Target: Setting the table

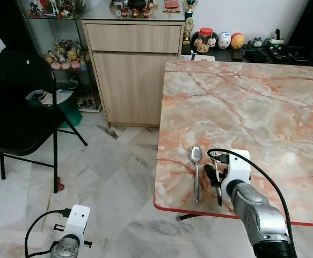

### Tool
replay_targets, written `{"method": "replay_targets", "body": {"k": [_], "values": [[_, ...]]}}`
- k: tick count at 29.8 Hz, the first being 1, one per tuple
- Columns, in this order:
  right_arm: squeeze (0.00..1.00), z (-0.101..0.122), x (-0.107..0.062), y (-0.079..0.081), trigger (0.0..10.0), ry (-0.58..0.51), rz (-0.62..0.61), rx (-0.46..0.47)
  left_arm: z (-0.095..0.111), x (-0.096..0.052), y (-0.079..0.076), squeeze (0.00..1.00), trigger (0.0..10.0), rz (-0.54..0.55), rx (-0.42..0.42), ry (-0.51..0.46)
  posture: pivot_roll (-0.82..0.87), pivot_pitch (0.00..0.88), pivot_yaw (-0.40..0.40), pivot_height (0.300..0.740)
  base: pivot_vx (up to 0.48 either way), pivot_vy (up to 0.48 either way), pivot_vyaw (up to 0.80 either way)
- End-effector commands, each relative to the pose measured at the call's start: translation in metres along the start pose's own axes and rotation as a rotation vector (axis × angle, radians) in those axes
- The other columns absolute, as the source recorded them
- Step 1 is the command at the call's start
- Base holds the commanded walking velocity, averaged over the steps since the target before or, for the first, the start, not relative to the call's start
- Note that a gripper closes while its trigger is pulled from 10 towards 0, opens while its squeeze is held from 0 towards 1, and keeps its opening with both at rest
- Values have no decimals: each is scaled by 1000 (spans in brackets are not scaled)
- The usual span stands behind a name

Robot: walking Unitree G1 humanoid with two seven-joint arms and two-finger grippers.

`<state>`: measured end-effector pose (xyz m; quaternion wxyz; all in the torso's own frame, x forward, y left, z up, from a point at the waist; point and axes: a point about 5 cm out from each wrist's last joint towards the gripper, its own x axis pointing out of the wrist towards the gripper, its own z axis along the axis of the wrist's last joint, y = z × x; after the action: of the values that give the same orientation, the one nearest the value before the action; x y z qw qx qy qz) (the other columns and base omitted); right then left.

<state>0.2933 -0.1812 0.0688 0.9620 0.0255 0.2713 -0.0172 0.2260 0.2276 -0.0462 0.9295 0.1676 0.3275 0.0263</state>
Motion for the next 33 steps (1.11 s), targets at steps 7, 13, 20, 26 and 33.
{"method": "replay_targets", "body": {"k": [7, 13, 20, 26, 33], "values": [[0, -6, 1, 0, 10000, 26, -10, -3, -6, -2, 0, 0, 10000, 6, -9, 25, 32, 0, -25, 740, 0, 0, 0], [0, -7, 2, 0, 10000, 30, -21, -12, -8, -2, 0, 0, 10000, 7, -8, 34, 31, 0, -26, 740, 0, 0, 0], [0, -12, 7, 4, 10000, 54, -43, -16, -10, -3, -1, 0, 10000, 8, -15, 41, 33, 0, -28, 740, 0, 0, 0], [0, -13, 7, 9, 0, 54, -15, -27, -12, -3, -1, 0, 10000, 11, -22, 48, 33, 0, -31, 740, 0, 0, 0], [0, -12, 8, 7, 0, 51, -23, -32, -12, -4, -1, 0, 10000, 10, -29, 52, 32, 0, -32, 740, 0, 0, 0]]}}
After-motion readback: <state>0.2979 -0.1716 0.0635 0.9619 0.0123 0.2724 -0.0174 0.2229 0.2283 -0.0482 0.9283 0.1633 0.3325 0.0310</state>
